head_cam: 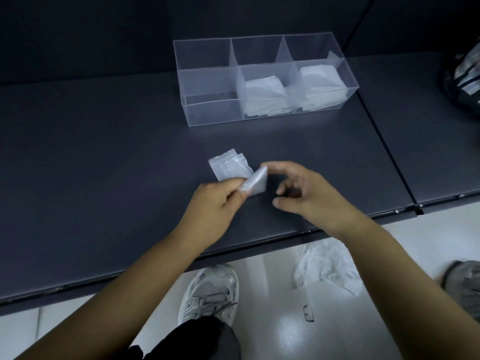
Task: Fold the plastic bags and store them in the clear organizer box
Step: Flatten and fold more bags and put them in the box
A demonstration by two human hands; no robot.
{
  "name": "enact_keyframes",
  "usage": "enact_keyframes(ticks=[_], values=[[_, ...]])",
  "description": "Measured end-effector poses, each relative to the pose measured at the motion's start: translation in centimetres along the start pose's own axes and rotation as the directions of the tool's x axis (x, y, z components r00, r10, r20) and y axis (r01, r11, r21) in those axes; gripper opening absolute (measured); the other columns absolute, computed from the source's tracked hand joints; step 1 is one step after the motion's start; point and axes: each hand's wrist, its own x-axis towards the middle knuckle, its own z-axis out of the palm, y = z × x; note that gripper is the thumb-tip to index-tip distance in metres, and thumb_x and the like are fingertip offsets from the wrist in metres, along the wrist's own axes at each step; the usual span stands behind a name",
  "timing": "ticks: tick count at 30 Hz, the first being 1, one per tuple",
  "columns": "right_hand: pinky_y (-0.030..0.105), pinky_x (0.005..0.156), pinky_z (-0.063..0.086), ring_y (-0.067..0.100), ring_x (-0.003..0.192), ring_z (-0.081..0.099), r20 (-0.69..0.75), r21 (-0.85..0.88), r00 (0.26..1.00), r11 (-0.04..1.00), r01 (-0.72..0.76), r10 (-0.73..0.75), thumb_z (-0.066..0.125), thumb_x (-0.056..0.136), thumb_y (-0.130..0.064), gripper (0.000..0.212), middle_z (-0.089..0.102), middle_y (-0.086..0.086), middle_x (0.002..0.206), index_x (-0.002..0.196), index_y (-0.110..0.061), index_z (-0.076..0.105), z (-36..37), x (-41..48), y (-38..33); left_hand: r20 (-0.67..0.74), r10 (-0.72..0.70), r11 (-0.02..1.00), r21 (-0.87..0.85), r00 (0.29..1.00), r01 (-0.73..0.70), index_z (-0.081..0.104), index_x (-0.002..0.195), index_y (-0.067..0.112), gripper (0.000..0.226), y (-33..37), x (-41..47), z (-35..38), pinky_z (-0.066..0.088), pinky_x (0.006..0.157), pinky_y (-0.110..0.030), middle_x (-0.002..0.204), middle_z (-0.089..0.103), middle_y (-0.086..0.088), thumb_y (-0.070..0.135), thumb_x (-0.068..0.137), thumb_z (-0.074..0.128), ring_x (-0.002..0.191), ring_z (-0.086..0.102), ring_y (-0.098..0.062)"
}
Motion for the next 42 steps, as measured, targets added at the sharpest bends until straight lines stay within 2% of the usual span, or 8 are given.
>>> enact_keyframes(ticks=[5,11,14,16,19,24,35,42], values=[[0.009,0.074,0.047,0.001,0.079,0.065,-0.162,0.069,0.986,0.997,-0.033,0.044,0.074,0.081,-0.009,0.017,0.074,-0.005,0.088,0.095,-0.017,0.070,1.8,2.5,0.2,0.052,-0.316,0.888,-0.335,0.947,0.315,0.070,0.095,0.006,0.032,-0.5,1.7,-0.4,0.056,0.082,-0.042,0.095,0.072,-0.015,0.031,0.098,0.050,0.086,0.070,-0.025],[0.012,0.064,0.047,0.007,0.073,0.066,-0.298,-0.020,0.944,0.987,-0.158,0.145,0.075,0.079,-0.013,0.007,0.072,-0.003,0.079,0.083,-0.015,0.070,3.1,4.8,0.0,0.062,-0.514,0.629,-0.652,0.856,0.424,0.065,0.107,0.011,0.019,-0.2,2.7,-1.1,0.056,0.060,-0.022,0.092,0.073,-0.009,0.021,0.099,0.050,0.077,0.073,-0.017],[0.014,0.061,0.044,0.008,0.070,0.064,-0.322,-0.046,0.931,0.979,-0.197,0.172,0.076,0.078,-0.012,0.008,0.070,-0.002,0.075,0.077,-0.016,0.069,3.1,5.4,-0.2,-0.297,-0.418,0.870,-0.404,0.859,0.283,0.063,0.107,0.011,0.015,-0.6,2.4,-1.6,0.056,0.062,-0.023,0.088,0.070,-0.005,0.017,0.096,0.054,0.070,0.070,-0.013],[0.014,0.059,0.043,0.007,0.066,0.062,-0.330,-0.047,0.925,0.976,-0.214,0.187,0.077,0.076,-0.012,0.010,0.068,-0.004,0.071,0.074,-0.017,0.068,3.0,5.6,-0.3,-0.468,-0.025,0.992,0.095,0.884,0.079,0.063,0.108,0.013,0.017,-1.0,1.9,-1.7,0.052,0.072,-0.027,0.092,0.065,0.001,0.018,0.093,0.057,0.078,0.065,-0.013],[0.018,0.061,0.047,0.009,0.066,0.061,-0.334,-0.063,0.922,0.971,-0.228,0.195,0.077,0.076,-0.011,0.009,0.067,-0.003,0.069,0.074,-0.015,0.068,3.0,5.8,-0.4,-0.149,0.322,0.833,0.514,0.935,-0.204,0.065,0.114,0.008,0.029,-1.8,2.0,-0.5,0.039,0.097,-0.037,0.118,0.063,-0.010,0.020,0.092,0.051,0.109,0.058,-0.031],[0.024,0.071,0.052,0.014,0.075,0.065,-0.369,-0.073,0.908,0.968,-0.239,0.196,0.075,0.078,-0.012,0.009,0.068,-0.001,0.077,0.082,-0.015,0.068,3.5,5.9,-0.6,0.086,0.051,0.713,0.695,0.995,-0.096,0.009,0.153,0.020,0.064,-3.7,2.4,0.1,-0.017,0.115,-0.043,0.160,0.002,0.009,0.052,0.098,0.018,0.147,-0.007,-0.014],[0.028,0.067,0.047,0.017,0.086,0.060,-0.553,-0.240,0.821,0.917,-0.318,0.140,0.067,0.084,-0.030,0.010,0.059,-0.003,0.094,0.083,-0.020,0.062,6.4,4.2,-0.7,0.094,-0.191,0.666,0.743,0.977,0.059,-0.018,0.149,0.018,0.107,-2.8,2.5,0.4,-0.020,0.113,-0.050,0.158,-0.023,0.002,0.083,0.064,-0.009,0.143,-0.026,-0.018],[0.019,0.059,0.048,0.008,0.072,0.062,-0.449,0.145,0.870,0.978,-0.153,0.203,0.067,0.084,-0.008,0.022,0.066,-0.001,0.085,0.099,-0.017,0.054,6.3,4.8,-2.0,0.156,-0.289,0.818,0.552,0.945,0.159,-0.022,0.147,0.016,0.106,-1.0,0.7,0.3,-0.022,0.113,-0.037,0.156,-0.028,0.001,0.079,0.071,0.015,0.136,-0.033,-0.006]])
